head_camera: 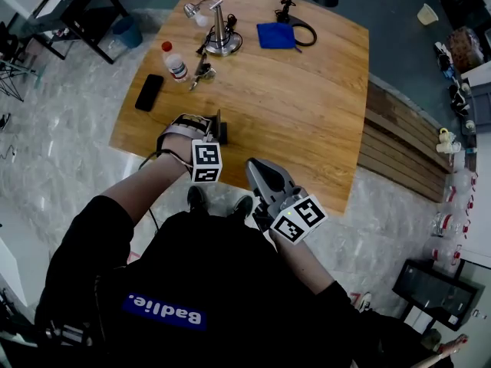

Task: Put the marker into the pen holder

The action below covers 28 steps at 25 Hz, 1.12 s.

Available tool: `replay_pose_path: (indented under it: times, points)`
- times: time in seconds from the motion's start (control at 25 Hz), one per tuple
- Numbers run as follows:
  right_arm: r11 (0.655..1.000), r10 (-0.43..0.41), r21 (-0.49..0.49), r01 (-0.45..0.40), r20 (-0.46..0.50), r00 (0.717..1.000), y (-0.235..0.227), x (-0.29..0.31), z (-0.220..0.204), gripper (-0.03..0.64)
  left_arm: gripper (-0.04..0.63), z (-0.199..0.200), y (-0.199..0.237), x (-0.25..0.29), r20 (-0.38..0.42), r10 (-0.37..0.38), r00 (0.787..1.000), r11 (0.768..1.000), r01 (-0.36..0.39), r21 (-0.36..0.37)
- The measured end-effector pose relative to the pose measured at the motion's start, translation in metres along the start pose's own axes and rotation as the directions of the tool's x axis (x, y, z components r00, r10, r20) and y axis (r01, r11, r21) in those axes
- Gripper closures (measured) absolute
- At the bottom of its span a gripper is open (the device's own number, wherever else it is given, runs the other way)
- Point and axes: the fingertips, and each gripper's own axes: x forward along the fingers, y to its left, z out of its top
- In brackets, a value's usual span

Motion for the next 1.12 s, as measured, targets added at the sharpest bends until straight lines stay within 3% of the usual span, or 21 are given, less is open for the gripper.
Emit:
replay_pose_path:
  times: [0.2,0.32,0.4,0.52,0.6,0.68,0.76,0.84,0.96,1.12]
  points:
    - [0.999,0.044,-0.001,-0.044,-0.012,0.999,0.003,0.001,0.001,0.611,0.499,-0.003,0.013,-0.048,0.062,0.071,0.996,0.992,-0.064,-0.111]
    - [0.998,0.069,-0.004,-0.069,-0.037,0.997,0.008,0.001,-0.005,0.611,0.499,-0.013,0.009,-0.077,0.102,0.1,0.99,0.97,-0.074,-0.229]
    - [0.997,0.073,-0.015,-0.073,-0.047,0.996,0.013,0.001,-0.01,0.611,0.499,-0.018,0.002,-0.095,0.151,0.112,0.982,0.94,-0.055,-0.337]
    - [0.997,0.069,-0.043,-0.071,-0.061,0.996,0.029,0.002,-0.018,0.611,0.499,-0.024,-0.016,-0.121,0.24,0.136,0.961,0.87,-0.001,-0.493]
    - [0.996,0.061,-0.063,-0.065,-0.069,0.996,0.044,0.005,-0.023,0.611,0.499,-0.028,-0.029,-0.138,0.311,0.154,0.938,0.83,0.049,-0.556]
    - [0.995,0.044,-0.083,-0.05,-0.07,0.997,0.059,0.009,-0.027,0.611,0.499,-0.032,-0.039,-0.156,0.383,0.181,0.906,0.812,0.082,-0.578]
    - [0.994,0.017,-0.105,-0.024,-0.068,0.998,0.076,0.014,-0.034,0.611,0.499,-0.038,-0.049,-0.176,0.463,0.214,0.86,0.794,0.123,-0.595]
    - [0.991,-0.018,-0.13,0.01,-0.062,0.998,0.097,0.018,-0.043,0.611,0.499,-0.043,-0.058,-0.199,0.556,0.251,0.793,0.753,0.201,-0.626]
    - [0.983,-0.065,-0.177,0.055,-0.054,0.996,0.131,0.021,-0.057,0.611,0.5,-0.049,-0.072,-0.241,0.682,0.321,0.657,0.69,0.331,-0.644]
    - [0.971,-0.08,-0.229,0.067,-0.049,0.996,0.173,0.025,-0.068,0.611,0.502,-0.055,-0.088,-0.299,0.792,0.398,0.463,0.654,0.463,-0.599]
